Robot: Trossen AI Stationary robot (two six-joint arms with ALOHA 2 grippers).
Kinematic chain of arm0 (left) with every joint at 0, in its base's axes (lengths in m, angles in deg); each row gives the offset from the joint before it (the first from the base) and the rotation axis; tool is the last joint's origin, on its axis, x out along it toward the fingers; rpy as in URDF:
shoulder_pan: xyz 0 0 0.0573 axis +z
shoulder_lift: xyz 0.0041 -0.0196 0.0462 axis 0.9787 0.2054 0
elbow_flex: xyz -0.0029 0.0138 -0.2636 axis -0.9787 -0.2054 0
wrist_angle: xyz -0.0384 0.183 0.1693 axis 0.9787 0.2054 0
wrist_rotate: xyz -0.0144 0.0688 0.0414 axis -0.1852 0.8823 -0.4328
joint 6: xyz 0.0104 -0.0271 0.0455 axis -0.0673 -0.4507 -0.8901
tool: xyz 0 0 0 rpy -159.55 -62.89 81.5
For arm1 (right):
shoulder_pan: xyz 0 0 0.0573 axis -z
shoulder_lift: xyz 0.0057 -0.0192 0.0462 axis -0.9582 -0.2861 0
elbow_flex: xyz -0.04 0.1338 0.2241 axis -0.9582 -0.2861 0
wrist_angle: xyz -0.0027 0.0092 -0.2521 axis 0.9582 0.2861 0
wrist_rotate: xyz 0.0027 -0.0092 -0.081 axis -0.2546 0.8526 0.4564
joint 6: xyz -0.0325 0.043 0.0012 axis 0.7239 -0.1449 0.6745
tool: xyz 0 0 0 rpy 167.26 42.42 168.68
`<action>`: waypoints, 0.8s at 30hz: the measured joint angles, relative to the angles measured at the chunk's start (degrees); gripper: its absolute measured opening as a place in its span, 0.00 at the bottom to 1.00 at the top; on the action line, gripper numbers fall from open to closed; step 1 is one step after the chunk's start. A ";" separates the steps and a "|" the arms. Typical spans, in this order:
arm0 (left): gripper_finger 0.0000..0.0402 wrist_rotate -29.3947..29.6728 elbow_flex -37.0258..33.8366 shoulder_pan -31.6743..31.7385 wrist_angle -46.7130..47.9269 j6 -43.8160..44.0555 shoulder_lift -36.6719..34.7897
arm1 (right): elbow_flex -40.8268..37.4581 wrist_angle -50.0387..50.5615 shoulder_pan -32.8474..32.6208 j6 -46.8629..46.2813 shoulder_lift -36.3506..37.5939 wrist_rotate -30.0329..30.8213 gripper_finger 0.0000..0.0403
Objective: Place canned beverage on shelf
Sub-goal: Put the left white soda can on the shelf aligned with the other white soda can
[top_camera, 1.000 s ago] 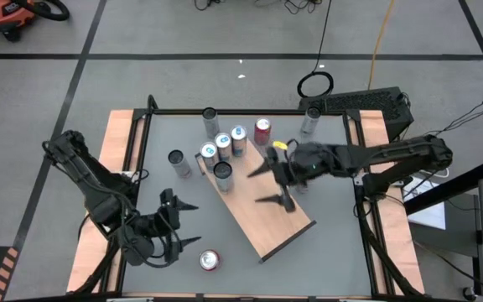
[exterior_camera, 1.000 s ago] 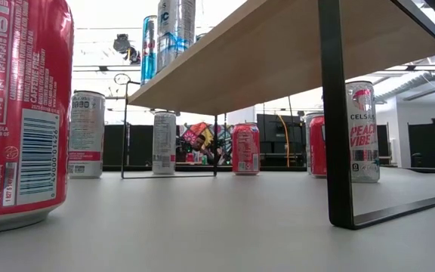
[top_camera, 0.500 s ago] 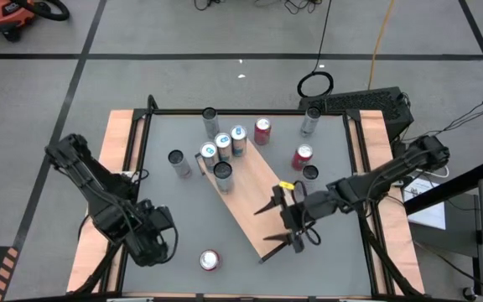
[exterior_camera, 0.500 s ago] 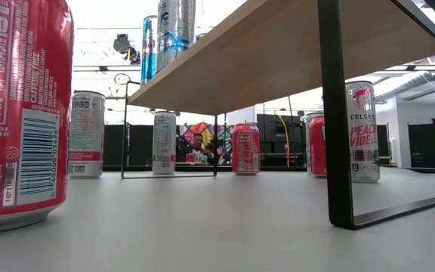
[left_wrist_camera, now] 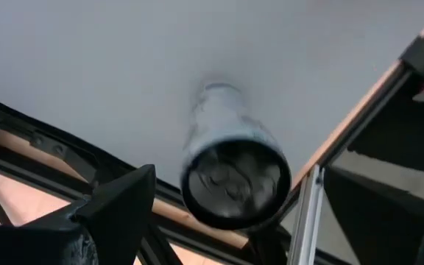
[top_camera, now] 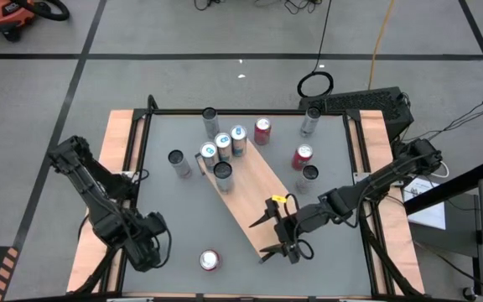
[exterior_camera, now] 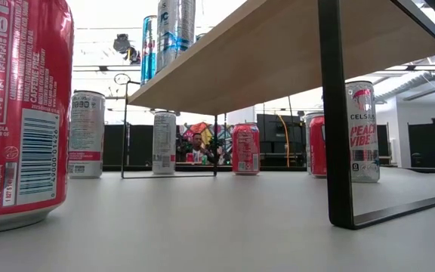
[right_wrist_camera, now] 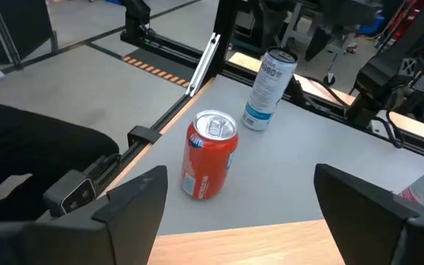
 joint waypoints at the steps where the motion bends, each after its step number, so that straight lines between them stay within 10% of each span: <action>1: 0.95 -0.04 0.00 -0.40 0.01 0.36 0.00 | 0.00 -0.13 0.00 0.06 -0.04 0.01 0.78; 24: 0.95 1.96 -2.84 -3.33 -1.13 3.98 5.55 | 0.00 -4.76 0.02 2.53 -0.09 -0.09 0.78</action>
